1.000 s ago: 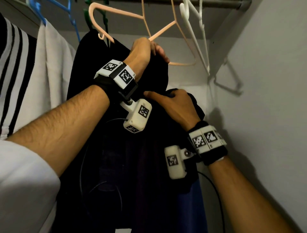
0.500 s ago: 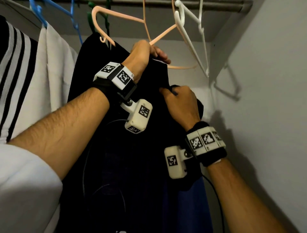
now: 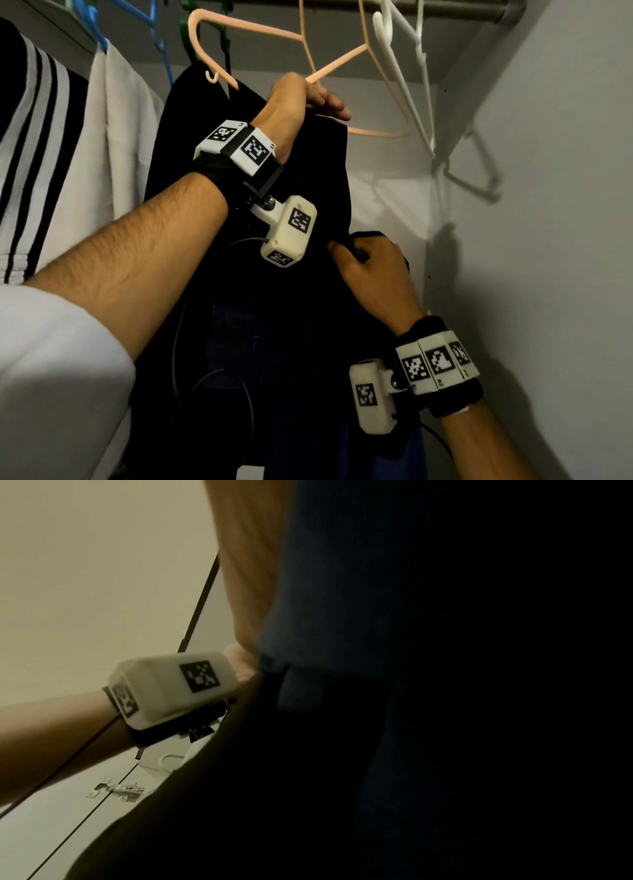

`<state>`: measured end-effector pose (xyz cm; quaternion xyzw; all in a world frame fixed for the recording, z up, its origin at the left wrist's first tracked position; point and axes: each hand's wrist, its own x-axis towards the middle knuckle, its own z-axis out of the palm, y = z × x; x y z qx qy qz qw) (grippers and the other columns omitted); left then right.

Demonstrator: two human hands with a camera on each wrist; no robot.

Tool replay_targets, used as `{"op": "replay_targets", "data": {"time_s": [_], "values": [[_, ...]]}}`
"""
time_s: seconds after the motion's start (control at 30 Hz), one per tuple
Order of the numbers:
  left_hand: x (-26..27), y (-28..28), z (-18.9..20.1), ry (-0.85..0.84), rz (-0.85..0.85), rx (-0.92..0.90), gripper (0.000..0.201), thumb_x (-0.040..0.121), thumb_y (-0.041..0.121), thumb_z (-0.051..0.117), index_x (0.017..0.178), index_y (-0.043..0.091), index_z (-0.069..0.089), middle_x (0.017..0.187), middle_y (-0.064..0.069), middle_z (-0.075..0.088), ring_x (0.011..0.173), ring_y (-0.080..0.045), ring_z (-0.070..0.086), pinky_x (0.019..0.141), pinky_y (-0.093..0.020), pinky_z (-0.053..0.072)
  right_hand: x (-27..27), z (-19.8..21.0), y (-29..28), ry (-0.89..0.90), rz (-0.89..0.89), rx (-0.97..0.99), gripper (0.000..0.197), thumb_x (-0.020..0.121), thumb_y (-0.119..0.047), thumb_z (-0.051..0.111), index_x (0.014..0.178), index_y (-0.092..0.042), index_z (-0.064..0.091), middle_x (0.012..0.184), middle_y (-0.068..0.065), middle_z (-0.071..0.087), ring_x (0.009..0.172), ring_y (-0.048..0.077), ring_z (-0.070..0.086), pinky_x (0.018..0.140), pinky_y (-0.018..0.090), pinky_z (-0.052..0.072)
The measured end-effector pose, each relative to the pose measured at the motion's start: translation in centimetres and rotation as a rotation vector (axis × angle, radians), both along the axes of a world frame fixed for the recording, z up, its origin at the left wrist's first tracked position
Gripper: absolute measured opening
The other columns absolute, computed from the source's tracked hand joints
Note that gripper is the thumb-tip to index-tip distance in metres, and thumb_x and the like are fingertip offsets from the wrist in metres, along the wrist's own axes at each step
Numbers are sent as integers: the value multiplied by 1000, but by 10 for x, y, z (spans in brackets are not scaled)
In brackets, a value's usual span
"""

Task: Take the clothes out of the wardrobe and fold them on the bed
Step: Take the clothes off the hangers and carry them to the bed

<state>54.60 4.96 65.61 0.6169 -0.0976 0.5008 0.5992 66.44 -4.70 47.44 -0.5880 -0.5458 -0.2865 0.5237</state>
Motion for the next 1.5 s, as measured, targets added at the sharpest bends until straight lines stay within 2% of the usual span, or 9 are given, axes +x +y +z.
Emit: {"op": "replay_targets", "data": {"time_s": [0.13,0.27,0.37,0.53,0.73,0.9,1.0,1.23,1.5], "values": [[-4,-4,-1,9,-26,-24,20,87,-4,36,94,-3,55,112,-38,64,85,-37,71,84,-43,61,3,-20,-3,33,-2,-37,54,96,-33,67,54,-11,41,47,-5,40,43,7,36,46,22,27],[-4,-9,0,44,6,0,26,86,-4,34,70,0,54,89,-27,61,82,-37,65,78,-40,61,-2,-15,-5,117,18,-39,67,89,-60,71,52,-10,43,45,-4,41,41,9,39,45,27,32],[-6,-6,4,62,66,14,35,84,-2,36,58,1,60,82,-27,63,80,-39,67,94,-47,58,-14,12,-11,162,-27,7,72,77,-80,69,53,-16,45,43,-6,44,39,10,42,45,26,36],[-4,-5,3,121,211,102,35,84,3,40,64,3,67,90,-27,73,93,-41,72,95,-44,58,-30,78,-9,103,-190,95,80,66,-94,61,52,-16,45,45,-5,48,44,15,49,51,31,37],[-5,-8,1,107,166,85,31,84,-2,36,73,-5,65,98,-39,68,89,-47,71,86,-51,60,-39,128,-5,87,-219,-24,45,78,-60,63,66,-17,60,69,-1,66,75,27,64,58,31,35],[-7,-10,2,64,106,8,29,87,-3,36,78,-5,63,96,-38,68,76,-37,71,73,-42,64,-39,101,5,31,-188,5,43,89,-43,54,66,-6,56,69,11,62,75,40,59,65,42,44],[-3,-8,3,56,89,3,31,86,-4,35,69,-3,61,81,-26,66,80,-37,71,82,-45,63,-31,74,2,49,-140,11,44,97,-39,54,69,-5,59,67,11,64,70,35,59,68,47,49],[0,2,2,83,235,96,28,83,-3,47,77,0,74,96,-23,76,94,-36,74,96,-42,58,-9,14,-2,85,-49,24,48,100,-42,55,68,-7,56,61,7,62,57,22,58,56,41,42],[-1,0,1,59,261,61,32,84,-1,46,81,2,78,91,-18,77,92,-31,75,92,-38,60,3,-14,-7,115,42,51,51,102,-35,58,58,-15,44,51,6,47,47,15,42,50,34,30]]}}
